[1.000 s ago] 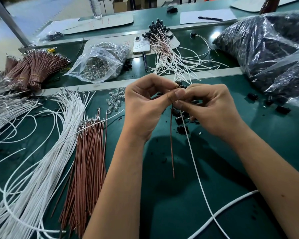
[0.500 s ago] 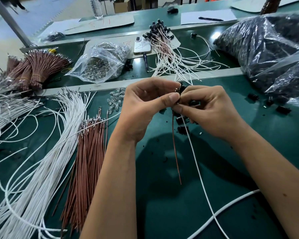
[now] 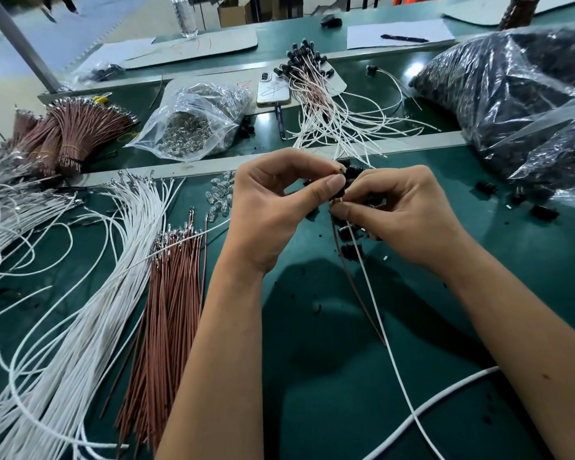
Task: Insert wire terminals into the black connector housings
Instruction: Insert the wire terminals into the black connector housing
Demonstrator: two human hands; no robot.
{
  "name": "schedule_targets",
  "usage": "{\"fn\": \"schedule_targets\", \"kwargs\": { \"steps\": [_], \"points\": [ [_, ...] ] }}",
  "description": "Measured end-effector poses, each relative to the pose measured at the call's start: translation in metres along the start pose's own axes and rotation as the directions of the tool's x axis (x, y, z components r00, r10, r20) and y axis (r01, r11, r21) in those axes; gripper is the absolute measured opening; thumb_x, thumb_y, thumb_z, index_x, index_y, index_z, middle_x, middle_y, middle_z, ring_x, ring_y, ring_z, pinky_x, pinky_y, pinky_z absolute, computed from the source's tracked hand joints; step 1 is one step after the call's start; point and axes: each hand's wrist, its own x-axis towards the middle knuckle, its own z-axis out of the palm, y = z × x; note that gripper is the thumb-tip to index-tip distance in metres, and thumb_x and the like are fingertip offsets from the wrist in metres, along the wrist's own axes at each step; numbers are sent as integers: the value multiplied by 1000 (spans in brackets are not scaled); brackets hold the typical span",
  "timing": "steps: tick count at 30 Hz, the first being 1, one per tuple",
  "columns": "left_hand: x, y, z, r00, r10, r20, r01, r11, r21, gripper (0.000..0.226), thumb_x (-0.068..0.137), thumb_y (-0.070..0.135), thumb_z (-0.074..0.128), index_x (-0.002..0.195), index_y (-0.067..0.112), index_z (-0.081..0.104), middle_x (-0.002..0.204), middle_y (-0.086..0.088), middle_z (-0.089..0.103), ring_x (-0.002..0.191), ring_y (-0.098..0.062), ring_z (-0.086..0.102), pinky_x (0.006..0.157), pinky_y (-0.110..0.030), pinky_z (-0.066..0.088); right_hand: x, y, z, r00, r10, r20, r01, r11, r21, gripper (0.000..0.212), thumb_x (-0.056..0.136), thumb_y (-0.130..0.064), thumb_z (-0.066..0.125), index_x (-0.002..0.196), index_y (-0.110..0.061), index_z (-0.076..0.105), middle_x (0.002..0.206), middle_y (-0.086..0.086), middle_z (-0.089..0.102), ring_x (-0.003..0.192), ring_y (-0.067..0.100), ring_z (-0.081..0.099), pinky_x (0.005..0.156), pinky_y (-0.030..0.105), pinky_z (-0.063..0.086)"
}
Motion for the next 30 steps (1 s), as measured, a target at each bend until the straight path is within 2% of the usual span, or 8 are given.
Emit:
{"fn": "schedule_targets", "kwargs": {
  "steps": [7,20,25,28,30],
  "points": [
    [-1,1,2,999,41,0,-41,999,22,19,77,-9,79,90,3,73,86,-6,76,85,-18,72,80,-28,55,0,-1,-1,1000,13,-8,-14,1000,-13,7,85,-6,84,83,-9,78,71,3,69,54,1,55,56,15,42],
    [-1,2,3,998,59,17,-59,998,26,24,77,-12,78,94,4,73,88,-14,74,87,-23,71,83,-31,54,1,-5,-3,1000,5,22,-5,1000,-21,8,84,-3,81,88,3,77,77,7,64,60,-1,54,59,14,42],
    [-1,3,3,998,53,23,-54,998,28,23,77,-11,77,94,5,73,88,-15,74,87,-23,70,82,-33,54,0,-7,-2,1000,1,17,0,999,-48,7,85,-10,82,90,-7,79,80,3,71,73,10,63,68,29,52],
    [-1,3,4,998,48,29,-49,998,29,23,78,-10,77,93,6,73,88,-16,73,87,-24,70,82,-34,54,-2,-8,0,1000,-10,-12,10,1000,0,16,84,-21,81,93,-9,80,82,1,73,72,8,66,66,23,52],
    [-1,2,5,998,47,35,-48,998,29,22,78,-10,77,93,6,73,89,-16,73,87,-24,70,82,-33,54,-2,-9,1,999,-18,-34,18,1000,2,17,83,-23,81,93,-8,81,82,5,73,72,11,66,63,29,53]
  ]
}}
